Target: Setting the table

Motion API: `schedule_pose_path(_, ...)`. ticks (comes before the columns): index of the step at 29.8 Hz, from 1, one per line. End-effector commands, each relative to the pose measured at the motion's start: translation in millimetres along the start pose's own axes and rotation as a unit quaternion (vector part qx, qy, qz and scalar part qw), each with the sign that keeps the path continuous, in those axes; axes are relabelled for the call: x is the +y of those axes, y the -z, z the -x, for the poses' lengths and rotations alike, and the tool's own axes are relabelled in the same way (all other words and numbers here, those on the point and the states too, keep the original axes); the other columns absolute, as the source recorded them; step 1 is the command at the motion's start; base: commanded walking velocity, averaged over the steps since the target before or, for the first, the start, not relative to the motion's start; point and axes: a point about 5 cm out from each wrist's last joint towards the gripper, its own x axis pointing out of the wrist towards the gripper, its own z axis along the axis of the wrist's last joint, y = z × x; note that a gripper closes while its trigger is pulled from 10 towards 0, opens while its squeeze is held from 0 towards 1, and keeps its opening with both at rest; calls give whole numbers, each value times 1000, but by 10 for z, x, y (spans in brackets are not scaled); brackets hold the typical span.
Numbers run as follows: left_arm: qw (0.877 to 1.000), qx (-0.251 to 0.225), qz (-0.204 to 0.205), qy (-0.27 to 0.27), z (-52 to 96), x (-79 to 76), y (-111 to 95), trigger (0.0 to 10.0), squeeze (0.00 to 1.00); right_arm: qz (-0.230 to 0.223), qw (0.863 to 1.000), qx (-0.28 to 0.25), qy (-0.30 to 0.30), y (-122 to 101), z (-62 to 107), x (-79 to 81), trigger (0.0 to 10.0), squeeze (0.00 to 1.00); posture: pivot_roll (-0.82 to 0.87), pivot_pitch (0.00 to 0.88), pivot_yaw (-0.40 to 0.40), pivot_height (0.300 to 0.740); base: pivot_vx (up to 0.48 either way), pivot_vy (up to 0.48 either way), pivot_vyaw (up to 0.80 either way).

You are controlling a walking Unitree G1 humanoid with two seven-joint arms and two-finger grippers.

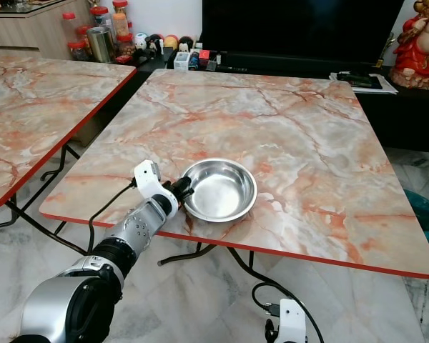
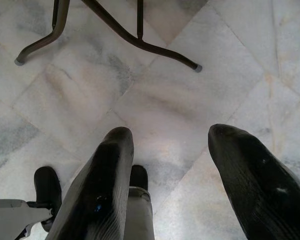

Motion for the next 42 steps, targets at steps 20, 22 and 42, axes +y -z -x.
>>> schedule_pose_path(20, 999, 31, 16, 17, -64, -328, 212, 10000, 1000, -5, 1000, 2, 3, 28, 7, 14, 10000, 0, -25, 0, 2, 736, 0, 0, 0)
schedule_pose_path(22, 999, 31, 17, 17, -64, -327, 212, 10000, 1000, -5, 1000, 2, 3, 28, 7, 14, 10000, 0, -25, 0, 2, 736, 0, 0, 0)
schedule_pose_path(42, 1000, 10, -3, 12, -68, -301, 114, 10000, 0, -5, 1000, 0, 3, 4, 1, 11, 10000, 0, -24, 0, -3, 736, 0, 0, 0)
